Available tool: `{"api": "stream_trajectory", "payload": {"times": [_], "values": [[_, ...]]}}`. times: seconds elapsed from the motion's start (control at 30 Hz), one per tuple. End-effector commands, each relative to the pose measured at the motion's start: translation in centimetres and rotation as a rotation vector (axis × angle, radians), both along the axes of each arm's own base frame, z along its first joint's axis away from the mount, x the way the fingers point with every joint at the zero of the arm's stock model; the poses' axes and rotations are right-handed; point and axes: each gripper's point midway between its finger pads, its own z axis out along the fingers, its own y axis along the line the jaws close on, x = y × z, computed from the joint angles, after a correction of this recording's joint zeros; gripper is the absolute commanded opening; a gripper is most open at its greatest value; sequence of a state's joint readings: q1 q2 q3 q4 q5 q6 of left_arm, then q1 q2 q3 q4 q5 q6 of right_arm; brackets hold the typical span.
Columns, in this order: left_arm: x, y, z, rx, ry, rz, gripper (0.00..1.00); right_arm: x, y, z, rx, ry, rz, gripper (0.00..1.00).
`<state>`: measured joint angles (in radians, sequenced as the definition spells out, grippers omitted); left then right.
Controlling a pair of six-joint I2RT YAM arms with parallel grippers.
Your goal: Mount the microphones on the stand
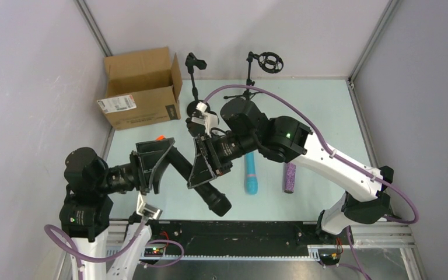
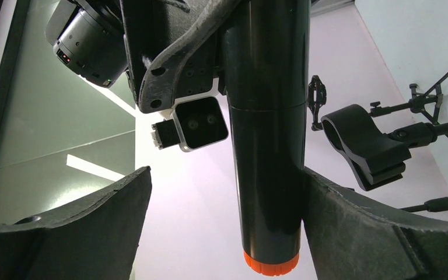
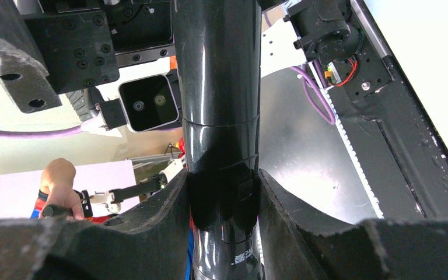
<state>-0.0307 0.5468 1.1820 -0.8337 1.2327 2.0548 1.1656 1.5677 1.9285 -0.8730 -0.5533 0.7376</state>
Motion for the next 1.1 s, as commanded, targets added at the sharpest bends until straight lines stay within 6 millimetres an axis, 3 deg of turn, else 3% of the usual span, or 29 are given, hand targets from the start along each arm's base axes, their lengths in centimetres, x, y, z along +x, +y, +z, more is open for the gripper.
{"api": "stream_trajectory", "payload": {"times": [0.0,0.1,0.33,0.47,0.5,0.6,0.7,0.73,0.87,1.07], "values": [[-0.2,-0.2,1.7,0.066,-0.230,-0.011,0.93,-0.8,0.2,3.6,0.117,-0.011,0.044,0.00],[0.0,-0.1,1.5,0.058,-0.195,-0.001,0.86,-0.4,0.2,3.7,0.121,-0.005,0.037,0.00],[0.3,0.0,1.0,0.044,-0.133,0.009,0.61,0.5,0.6,4.1,0.141,0.010,0.030,0.00],[0.5,0.0,0.4,0.047,-0.121,0.015,0.38,0.8,1.0,4.6,0.163,0.024,0.037,0.00],[0.5,0.0,0.3,0.047,-0.117,0.012,0.29,0.9,1.2,4.8,0.170,0.026,0.037,0.00],[0.5,-0.1,0.0,0.041,-0.095,0.005,0.15,1.0,1.3,5.0,0.176,0.030,0.045,0.02],[0.6,-0.1,-0.2,0.032,-0.062,0.007,0.02,1.6,1.2,5.3,0.187,0.028,0.034,0.15],[0.7,0.0,-0.4,0.026,-0.039,0.012,0.01,1.8,1.2,5.4,0.192,0.026,0.029,0.24],[1.0,0.2,-0.9,-0.001,0.055,0.040,0.00,3.7,-0.2,7.2,0.240,-0.006,-0.032,0.49],[1.2,0.6,-1.2,-0.039,0.159,0.078,0.00,8.2,-2.9,10.4,0.323,-0.060,-0.155,0.69]]}}
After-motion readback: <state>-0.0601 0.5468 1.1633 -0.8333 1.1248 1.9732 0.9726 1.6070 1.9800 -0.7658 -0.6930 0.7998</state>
